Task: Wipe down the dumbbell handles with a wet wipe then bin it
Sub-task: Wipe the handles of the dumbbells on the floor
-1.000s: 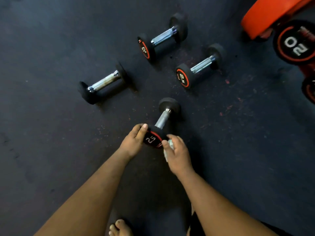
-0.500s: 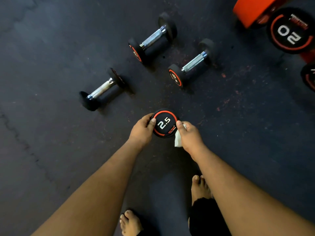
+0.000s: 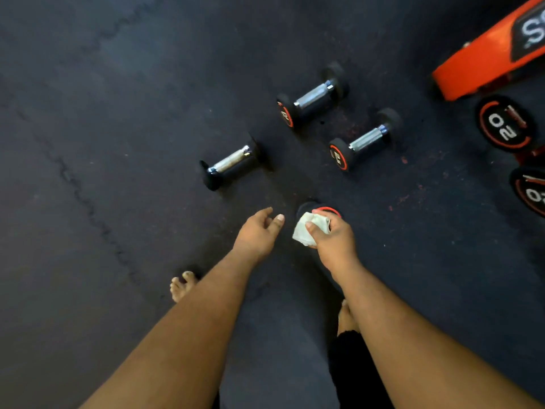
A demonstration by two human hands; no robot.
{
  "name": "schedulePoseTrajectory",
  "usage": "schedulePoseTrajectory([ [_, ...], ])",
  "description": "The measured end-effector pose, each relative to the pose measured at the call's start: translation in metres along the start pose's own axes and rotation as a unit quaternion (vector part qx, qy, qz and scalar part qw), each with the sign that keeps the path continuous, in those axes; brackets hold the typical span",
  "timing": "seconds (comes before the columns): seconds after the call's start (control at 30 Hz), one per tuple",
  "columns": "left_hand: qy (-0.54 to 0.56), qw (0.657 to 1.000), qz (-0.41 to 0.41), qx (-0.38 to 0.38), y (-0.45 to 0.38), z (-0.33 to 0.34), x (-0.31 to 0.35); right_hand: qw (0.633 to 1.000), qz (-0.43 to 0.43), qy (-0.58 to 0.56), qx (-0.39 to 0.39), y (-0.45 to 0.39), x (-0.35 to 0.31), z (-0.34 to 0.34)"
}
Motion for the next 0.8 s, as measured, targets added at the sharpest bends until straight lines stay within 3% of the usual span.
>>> schedulePoseTrajectory([
  [0.27,-0.104,0.995,-0.002,-0.003,-0.045,-0.100,-0.057,0.995,-0.052,0.060,-0.055,-0.024,-0.042,0.132],
  [0.47,-0.090,0.992,-0.009,0.085,-0.135,-0.151,-0.070,0.981,-0.106,0.130,-0.094,-0.097,-0.056,0.204],
  [0.6,-0.202,0.968,0.030,0.149,-0.183,-0.162,-0.063,0.954,-0.224,0.148,-0.133,-0.135,-0.084,0.255],
  [0.7,-0.236,0.958,0.039,0.156,-0.215,-0.163,-0.064,0.906,-0.346,0.193,-0.153,-0.154,-0.095,0.289],
  [0.73,-0.238,0.960,0.037,0.142,-0.227,-0.159,-0.067,0.867,-0.386,0.264,-0.175,-0.159,-0.093,0.303],
  [0.8,-0.234,0.962,0.039,0.133,-0.242,-0.150,-0.069,0.750,-0.424,0.450,-0.234,-0.162,-0.070,0.331],
])
Point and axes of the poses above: each hand's wrist, its own y-axis away from the middle knuckle, its own z-axis out of the palm, x = y × z, the point moved 10 cm from there along -y, towards the middle knuckle, and after that the axes turned 10 degrees about -z, right-handed, at the moved point
